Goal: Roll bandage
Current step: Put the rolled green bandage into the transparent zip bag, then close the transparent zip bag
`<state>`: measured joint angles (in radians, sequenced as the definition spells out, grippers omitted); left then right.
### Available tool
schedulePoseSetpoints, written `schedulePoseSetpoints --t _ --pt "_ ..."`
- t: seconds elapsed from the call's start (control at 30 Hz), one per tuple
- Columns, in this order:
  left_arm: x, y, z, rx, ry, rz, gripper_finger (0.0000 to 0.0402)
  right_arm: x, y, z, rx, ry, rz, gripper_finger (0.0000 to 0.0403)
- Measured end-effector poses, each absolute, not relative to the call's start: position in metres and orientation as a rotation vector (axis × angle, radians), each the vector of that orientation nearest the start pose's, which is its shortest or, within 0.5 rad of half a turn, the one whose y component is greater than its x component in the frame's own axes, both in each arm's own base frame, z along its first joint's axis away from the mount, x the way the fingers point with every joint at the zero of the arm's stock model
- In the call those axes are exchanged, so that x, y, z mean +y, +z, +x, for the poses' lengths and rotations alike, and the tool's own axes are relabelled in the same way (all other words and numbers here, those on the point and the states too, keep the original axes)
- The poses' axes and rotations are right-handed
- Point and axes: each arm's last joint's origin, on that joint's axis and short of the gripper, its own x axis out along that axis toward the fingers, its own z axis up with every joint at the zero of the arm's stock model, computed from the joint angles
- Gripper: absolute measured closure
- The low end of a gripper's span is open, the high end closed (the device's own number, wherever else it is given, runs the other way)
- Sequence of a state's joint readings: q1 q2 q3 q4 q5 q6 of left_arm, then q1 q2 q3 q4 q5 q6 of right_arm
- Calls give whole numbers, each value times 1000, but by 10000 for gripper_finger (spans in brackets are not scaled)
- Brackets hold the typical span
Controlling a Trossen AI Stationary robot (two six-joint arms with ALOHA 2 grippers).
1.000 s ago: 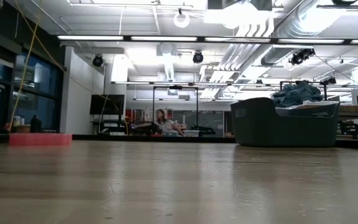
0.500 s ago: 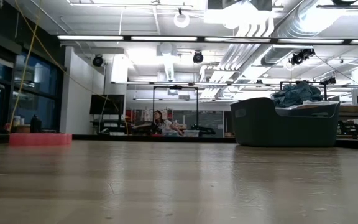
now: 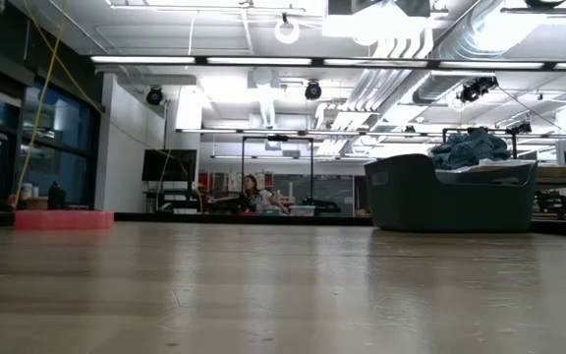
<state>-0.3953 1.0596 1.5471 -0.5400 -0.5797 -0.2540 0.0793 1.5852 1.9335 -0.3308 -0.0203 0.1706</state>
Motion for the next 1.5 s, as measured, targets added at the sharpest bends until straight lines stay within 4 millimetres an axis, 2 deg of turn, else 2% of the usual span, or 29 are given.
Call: schedulePoseSetpoints --t 0.13,0.2,0.27,0.33,0.4,0.47,0.6,0.7,0.93,1.13,1.3,1.5 --pt "-42 487 165 102 319 -139 401 28 509 328 0 107 149 313" --pt "-42 493 169 49 238 -188 401 28 508 328 5 78 153 276" --pt "-44 495 168 47 171 -138 401 28 509 324 21 44 148 240" --pt "-38 487 161 118 308 -97 401 29 511 323 18 22 128 211" --pt "-34 487 160 109 366 -141 401 30 511 322 18 15 115 192" --pt "-32 488 162 109 329 -134 401 33 510 322 25 13 117 182" --pt "-33 482 164 159 313 -156 401 34 509 322 35 18 58 179" --pt "-34 478 175 198 265 -121 401 35 506 322 64 77 21 179" --pt "-39 449 228 374 155 -26 401 32 486 323 260 97 -10 179" --pt "-38 423 271 483 71 29 401 41 475 324 345 128 -47 180" --pt "-37 408 295 512 55 47 401 45 471 325 375 109 -64 219" --pt "-37 415 305 407 51 79 401 42 459 330 460 76 -64 271"
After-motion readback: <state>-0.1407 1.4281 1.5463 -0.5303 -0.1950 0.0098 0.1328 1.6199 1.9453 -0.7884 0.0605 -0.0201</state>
